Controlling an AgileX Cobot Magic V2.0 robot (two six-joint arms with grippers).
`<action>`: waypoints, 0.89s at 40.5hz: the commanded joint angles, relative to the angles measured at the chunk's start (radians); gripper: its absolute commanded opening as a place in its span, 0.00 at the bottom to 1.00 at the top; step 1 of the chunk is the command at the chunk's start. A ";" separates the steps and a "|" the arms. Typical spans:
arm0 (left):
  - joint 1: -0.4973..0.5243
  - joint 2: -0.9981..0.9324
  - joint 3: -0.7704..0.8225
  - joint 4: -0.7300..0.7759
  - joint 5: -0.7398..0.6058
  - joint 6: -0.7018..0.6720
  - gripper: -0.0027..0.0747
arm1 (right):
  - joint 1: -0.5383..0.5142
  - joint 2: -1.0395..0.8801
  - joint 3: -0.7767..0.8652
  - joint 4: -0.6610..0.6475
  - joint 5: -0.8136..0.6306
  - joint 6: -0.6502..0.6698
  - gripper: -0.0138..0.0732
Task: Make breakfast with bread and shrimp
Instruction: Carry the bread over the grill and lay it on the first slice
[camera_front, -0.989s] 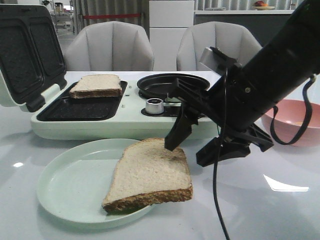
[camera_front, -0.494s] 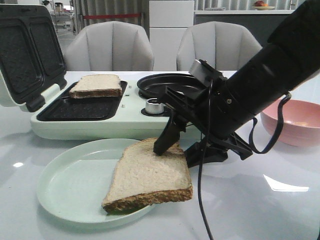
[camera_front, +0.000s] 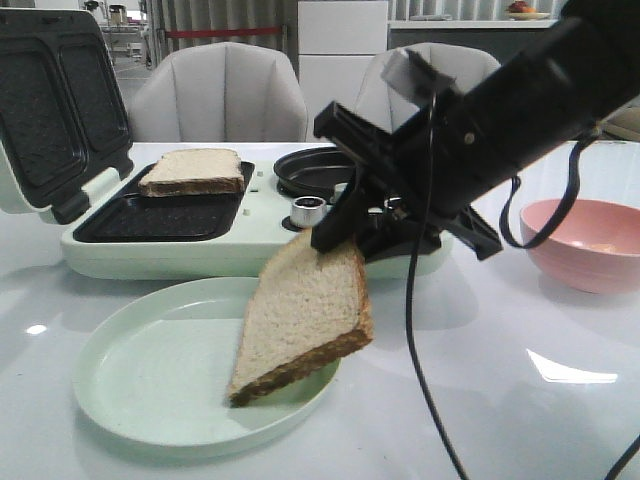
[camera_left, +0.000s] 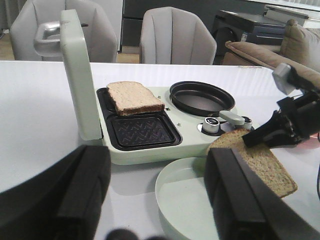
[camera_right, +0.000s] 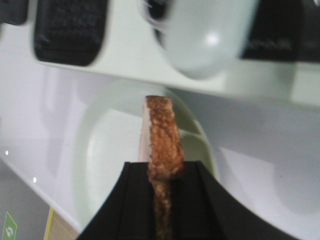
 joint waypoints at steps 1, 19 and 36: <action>-0.002 -0.021 -0.028 0.001 -0.086 -0.010 0.62 | -0.001 -0.094 -0.047 0.032 0.043 -0.020 0.37; -0.002 -0.021 -0.028 0.001 -0.086 -0.010 0.62 | 0.106 0.056 -0.437 0.057 -0.015 -0.020 0.37; -0.002 -0.021 -0.028 0.001 -0.086 -0.010 0.62 | 0.137 0.306 -0.734 0.184 -0.092 -0.020 0.37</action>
